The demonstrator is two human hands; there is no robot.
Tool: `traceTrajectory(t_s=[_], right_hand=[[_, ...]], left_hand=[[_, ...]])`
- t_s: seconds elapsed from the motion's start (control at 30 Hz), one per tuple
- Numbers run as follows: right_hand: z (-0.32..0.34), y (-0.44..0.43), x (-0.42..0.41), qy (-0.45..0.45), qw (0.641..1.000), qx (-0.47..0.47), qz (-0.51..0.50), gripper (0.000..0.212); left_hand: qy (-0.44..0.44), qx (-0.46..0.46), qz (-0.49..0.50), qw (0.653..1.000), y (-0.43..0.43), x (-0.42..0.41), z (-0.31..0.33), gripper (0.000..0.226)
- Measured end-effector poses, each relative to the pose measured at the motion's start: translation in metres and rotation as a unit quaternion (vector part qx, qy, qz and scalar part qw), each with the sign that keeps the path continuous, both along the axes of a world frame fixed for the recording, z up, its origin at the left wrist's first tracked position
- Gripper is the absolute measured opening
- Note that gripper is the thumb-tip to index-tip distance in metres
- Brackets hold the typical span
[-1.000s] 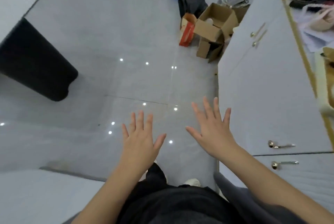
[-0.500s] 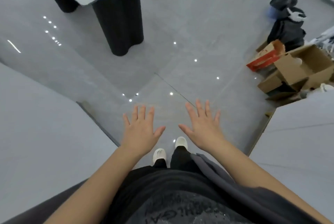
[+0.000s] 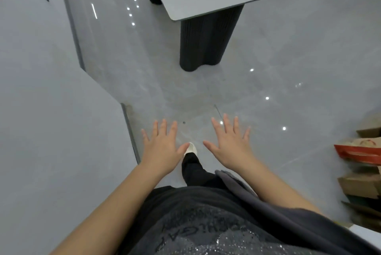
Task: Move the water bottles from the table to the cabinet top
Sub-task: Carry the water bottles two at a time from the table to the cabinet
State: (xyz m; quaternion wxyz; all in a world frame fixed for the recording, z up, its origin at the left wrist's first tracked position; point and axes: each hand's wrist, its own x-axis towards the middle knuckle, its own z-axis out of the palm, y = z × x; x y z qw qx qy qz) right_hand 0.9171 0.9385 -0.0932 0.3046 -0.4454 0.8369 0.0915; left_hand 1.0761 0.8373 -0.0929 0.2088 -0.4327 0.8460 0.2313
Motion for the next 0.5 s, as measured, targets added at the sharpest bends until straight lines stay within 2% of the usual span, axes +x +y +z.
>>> traceTrajectory(t_s=[0.27, 0.5], right_hand=[[-0.001, -0.1, -0.075, -0.012, 0.996, 0.002, 0.084, 0.076], [0.002, -0.165, -0.108, -0.025, 0.994, 0.011, 0.109, 0.077]], left_hand=[[0.004, 0.002, 0.058, 0.998, -0.079, -0.075, 0.007, 0.076], [-0.007, 0.037, 0.084, 0.996, -0.133, -0.11, 0.005, 0.076]])
